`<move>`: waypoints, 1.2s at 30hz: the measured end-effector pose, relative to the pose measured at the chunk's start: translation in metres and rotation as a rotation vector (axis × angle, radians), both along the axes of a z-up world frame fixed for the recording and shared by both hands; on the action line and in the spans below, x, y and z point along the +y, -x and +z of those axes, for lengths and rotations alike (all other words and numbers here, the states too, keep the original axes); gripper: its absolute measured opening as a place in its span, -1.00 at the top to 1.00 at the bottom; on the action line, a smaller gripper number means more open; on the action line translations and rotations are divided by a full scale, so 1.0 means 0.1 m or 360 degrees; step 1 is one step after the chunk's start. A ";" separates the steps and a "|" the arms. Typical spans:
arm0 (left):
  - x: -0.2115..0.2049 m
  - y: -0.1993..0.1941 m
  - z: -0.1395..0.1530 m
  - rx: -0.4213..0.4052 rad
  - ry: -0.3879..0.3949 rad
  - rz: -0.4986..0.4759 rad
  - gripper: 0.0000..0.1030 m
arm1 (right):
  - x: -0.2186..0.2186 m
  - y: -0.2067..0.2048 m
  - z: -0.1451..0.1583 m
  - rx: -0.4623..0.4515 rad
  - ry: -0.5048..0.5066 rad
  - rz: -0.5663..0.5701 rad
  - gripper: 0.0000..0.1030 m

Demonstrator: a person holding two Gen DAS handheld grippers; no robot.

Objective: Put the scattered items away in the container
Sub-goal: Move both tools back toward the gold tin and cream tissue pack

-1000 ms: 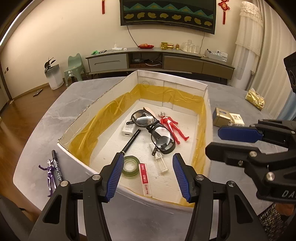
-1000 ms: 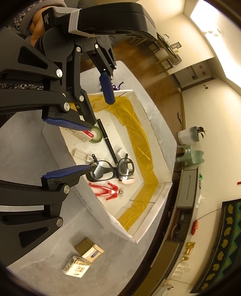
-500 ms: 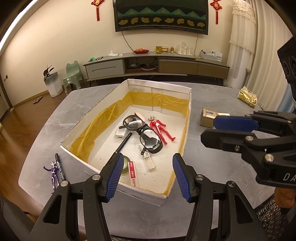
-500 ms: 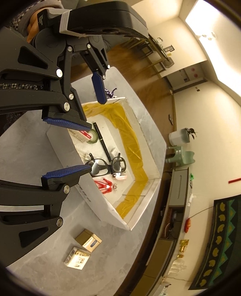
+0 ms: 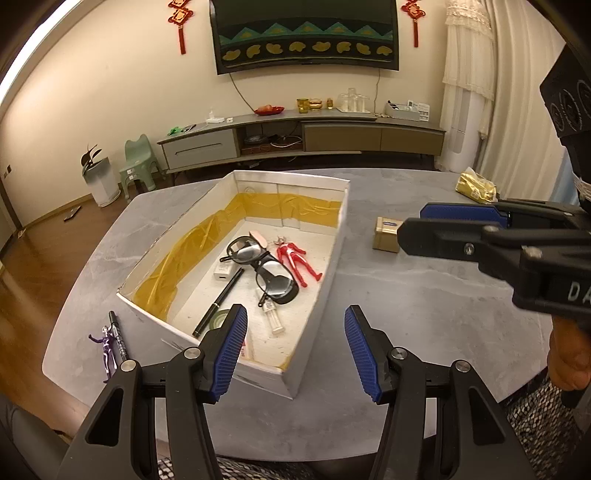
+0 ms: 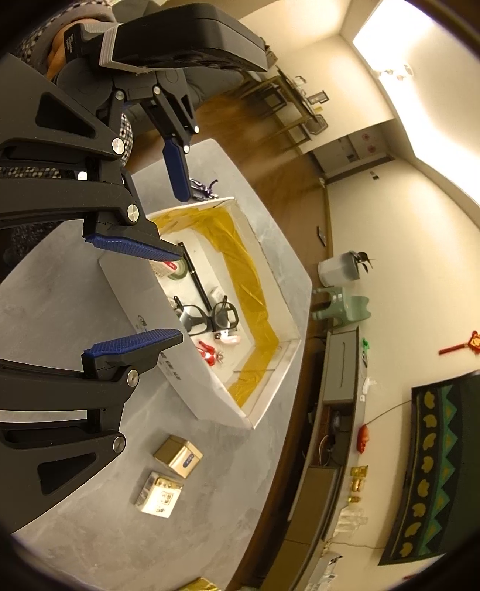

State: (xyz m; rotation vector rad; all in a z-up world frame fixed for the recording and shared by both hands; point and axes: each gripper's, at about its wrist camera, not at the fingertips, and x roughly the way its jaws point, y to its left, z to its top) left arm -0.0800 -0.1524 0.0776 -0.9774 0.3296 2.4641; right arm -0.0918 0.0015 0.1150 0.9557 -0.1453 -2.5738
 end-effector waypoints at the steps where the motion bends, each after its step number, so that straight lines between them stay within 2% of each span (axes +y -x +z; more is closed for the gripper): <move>1: 0.01 -0.02 0.01 0.0001 0.0000 -0.0005 -0.10 | 0.03 -0.02 0.01 0.0001 0.0006 -0.0005 0.20; 13: 0.30 -0.26 0.00 -0.0009 0.0019 -0.0105 -0.10 | 0.45 -0.24 0.07 0.0028 0.0069 -0.0093 0.20; 28: 0.86 -0.32 -0.23 -0.0079 0.0074 -0.0243 -0.10 | 1.03 -0.23 -0.20 -0.0044 0.0128 -0.0235 0.20; 36: 1.15 -0.17 -0.38 -0.0115 0.0086 -0.0287 -0.10 | 1.34 -0.07 -0.49 -0.0154 0.0136 -0.0331 0.20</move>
